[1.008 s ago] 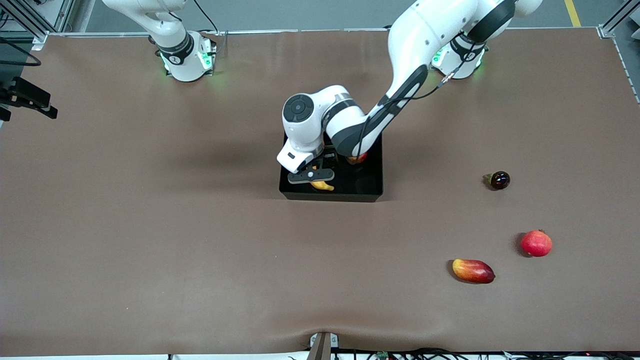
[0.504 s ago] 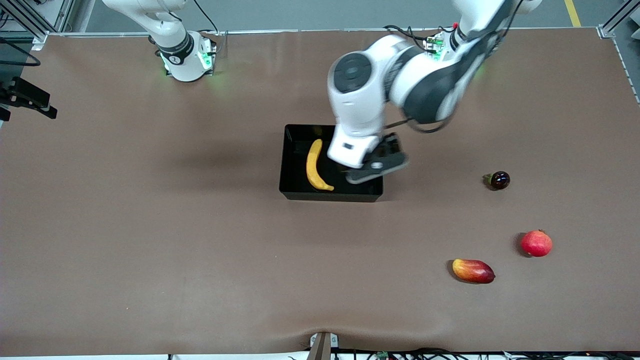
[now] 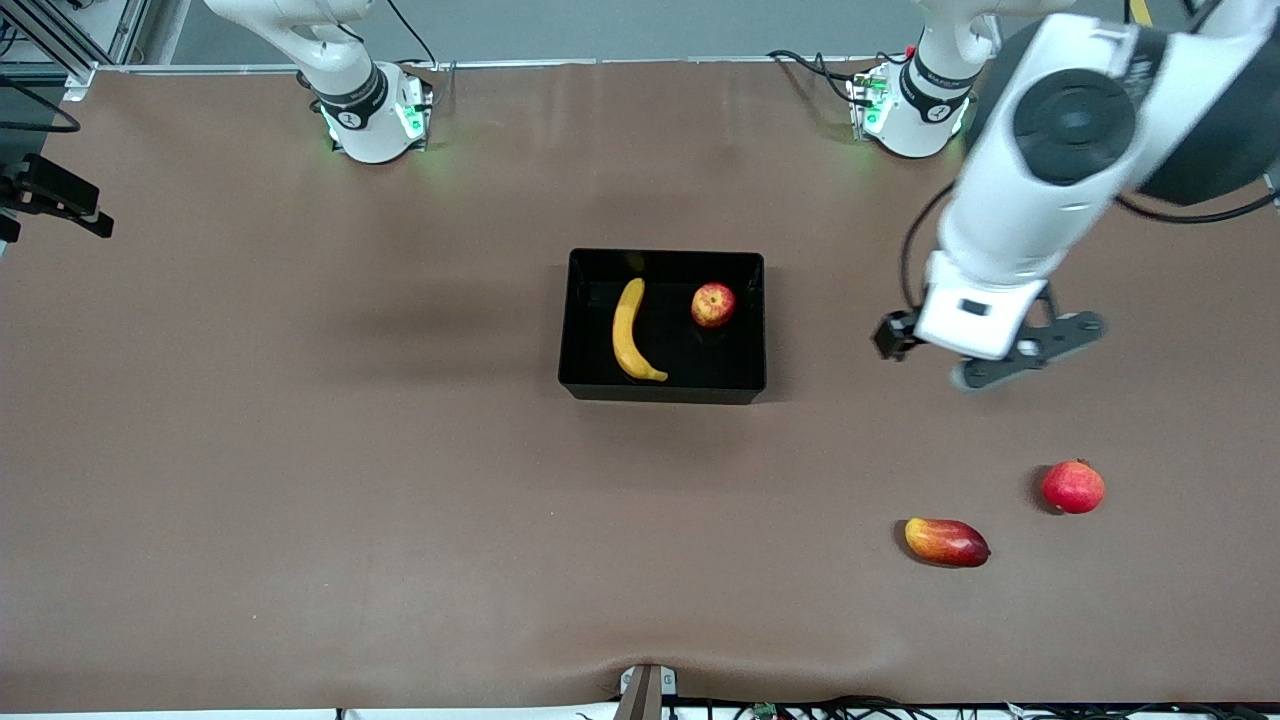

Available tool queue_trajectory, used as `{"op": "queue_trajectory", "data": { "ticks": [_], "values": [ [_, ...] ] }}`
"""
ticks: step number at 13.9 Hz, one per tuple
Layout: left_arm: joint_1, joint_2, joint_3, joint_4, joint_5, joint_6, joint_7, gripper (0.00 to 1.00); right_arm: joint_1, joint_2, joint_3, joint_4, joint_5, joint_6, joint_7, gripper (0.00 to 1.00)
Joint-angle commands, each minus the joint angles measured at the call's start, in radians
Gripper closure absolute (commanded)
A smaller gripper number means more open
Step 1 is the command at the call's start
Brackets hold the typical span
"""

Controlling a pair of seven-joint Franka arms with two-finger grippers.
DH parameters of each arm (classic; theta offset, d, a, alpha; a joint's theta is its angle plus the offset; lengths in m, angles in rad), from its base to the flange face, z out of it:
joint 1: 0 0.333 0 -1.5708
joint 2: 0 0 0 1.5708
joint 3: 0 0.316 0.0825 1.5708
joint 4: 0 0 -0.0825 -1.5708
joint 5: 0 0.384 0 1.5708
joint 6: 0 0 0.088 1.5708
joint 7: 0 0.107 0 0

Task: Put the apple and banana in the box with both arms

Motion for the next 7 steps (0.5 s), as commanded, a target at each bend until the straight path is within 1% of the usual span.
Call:
{"op": "queue_trajectory", "data": {
  "ticks": [1, 2, 4, 5, 7],
  "values": [
    [0.095, -0.069, -0.007, -0.041, -0.035, -0.022, 0.162, 0.0, -0.023, -0.014, 0.013, -0.009, 0.014, 0.001, -0.006, 0.0],
    [0.133, -0.083, -0.007, -0.041, -0.046, -0.022, 0.228, 0.0, -0.023, -0.014, 0.013, -0.009, 0.014, 0.001, -0.006, 0.0],
    [0.152, -0.106, 0.01, -0.053, -0.051, -0.022, 0.312, 0.0, -0.023, -0.014, 0.013, -0.009, 0.016, 0.001, -0.006, 0.0],
    [0.148, -0.126, 0.05, -0.07, -0.052, -0.019, 0.358, 0.0, -0.023, -0.014, 0.013, -0.009, 0.014, 0.001, -0.006, 0.0],
    [0.096, -0.177, 0.163, -0.111, -0.104, -0.011, 0.447, 0.0, -0.024, -0.014, 0.013, -0.009, 0.016, 0.001, -0.006, 0.0]
  ]
}}
